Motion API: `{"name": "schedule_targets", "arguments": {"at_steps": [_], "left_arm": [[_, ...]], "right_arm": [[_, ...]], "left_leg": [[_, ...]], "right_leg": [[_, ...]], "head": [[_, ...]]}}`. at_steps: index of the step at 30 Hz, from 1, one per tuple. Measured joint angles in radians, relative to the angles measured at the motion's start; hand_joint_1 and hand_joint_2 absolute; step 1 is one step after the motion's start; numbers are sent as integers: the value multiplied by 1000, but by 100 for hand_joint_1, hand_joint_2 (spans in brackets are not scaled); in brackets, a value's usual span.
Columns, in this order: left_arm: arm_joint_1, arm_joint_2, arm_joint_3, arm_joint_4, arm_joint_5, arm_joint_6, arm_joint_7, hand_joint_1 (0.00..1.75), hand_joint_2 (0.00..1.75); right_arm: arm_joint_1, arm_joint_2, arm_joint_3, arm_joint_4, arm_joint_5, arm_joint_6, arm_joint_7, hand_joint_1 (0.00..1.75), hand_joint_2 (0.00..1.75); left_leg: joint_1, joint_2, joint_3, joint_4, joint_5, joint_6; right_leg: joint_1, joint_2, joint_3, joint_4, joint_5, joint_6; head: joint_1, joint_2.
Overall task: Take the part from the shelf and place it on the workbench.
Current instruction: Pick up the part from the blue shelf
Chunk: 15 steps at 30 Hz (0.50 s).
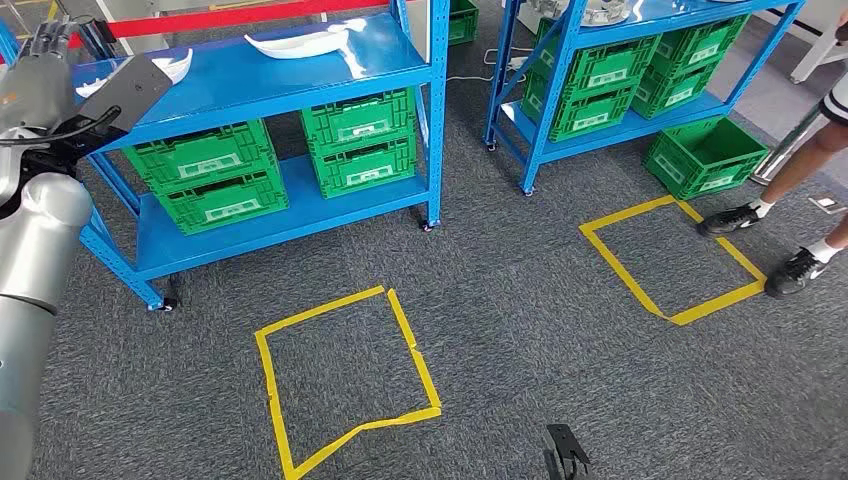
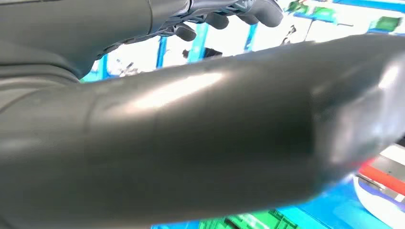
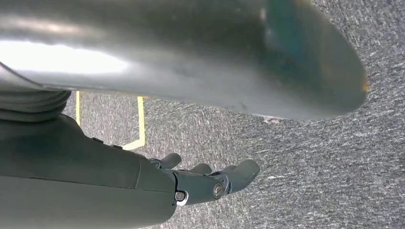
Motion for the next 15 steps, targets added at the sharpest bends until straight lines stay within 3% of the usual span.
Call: {"name": "schedule_targets", "arguments": {"at_steps": [6, 15], "left_arm": [[-1, 17, -55, -1, -8, -3, 20, 0, 0], [-6, 130, -119, 40, -10, -67, 51, 0, 0]], "right_arm": [[-1, 0, 0, 0, 17, 4, -1, 0, 0], [-23, 0, 3, 0, 51, 12, 19, 0, 0]], "left_leg": [[0, 1, 0, -1, 0, 0], [0, 2, 1, -2, 1, -1]], "right_leg": [[0, 1, 0, 1, 0, 0], [1, 0, 0, 1, 0, -1]], "head": [[0, 0], [0, 0]]}}
